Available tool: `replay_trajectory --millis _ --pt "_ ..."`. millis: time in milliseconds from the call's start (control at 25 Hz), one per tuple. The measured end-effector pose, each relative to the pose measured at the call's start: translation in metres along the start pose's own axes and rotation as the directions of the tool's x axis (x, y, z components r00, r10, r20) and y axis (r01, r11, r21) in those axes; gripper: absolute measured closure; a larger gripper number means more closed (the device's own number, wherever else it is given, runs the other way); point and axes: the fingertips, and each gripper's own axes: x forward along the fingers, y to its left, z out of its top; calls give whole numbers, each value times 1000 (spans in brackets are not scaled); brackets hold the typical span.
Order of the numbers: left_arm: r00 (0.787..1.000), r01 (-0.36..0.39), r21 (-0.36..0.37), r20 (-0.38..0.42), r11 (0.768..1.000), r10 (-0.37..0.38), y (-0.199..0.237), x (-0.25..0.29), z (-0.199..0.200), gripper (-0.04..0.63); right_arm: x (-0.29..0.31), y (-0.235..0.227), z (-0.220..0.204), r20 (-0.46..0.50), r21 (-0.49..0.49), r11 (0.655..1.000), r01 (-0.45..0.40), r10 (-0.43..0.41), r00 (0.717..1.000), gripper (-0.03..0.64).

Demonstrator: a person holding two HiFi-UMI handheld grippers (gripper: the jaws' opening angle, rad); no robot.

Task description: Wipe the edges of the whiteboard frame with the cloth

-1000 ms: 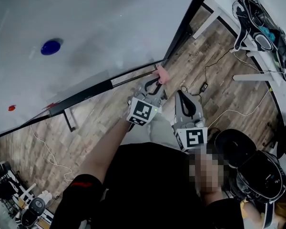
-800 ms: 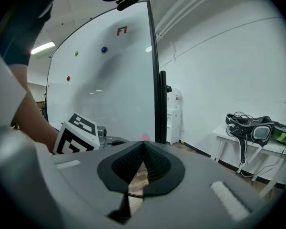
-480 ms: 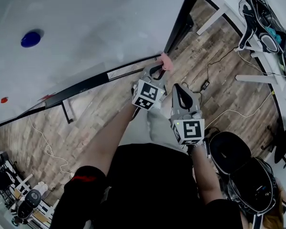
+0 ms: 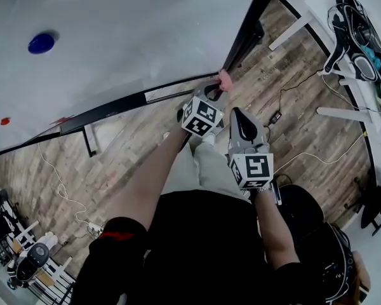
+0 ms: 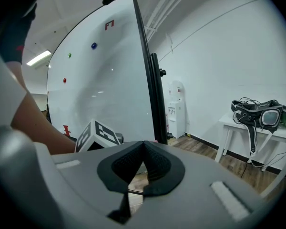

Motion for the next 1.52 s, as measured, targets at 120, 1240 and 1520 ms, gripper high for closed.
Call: replay_trajectory --millis 120,1240,1520 --pt "999 -10 -32 -35 999 8 6 3 -4 548 2 0 0 -4 -11 1000 -7 7 1000 615" --pt "991 -101 -235 -109 967 77 62 -42 -26 549 24 40 3 -5 -10 1000 3 -3 1000 615" --pt "986 -132 -251 -130 959 102 71 -58 -35 549 27 49 3 -7 -16 1000 -4 4 1000 615"
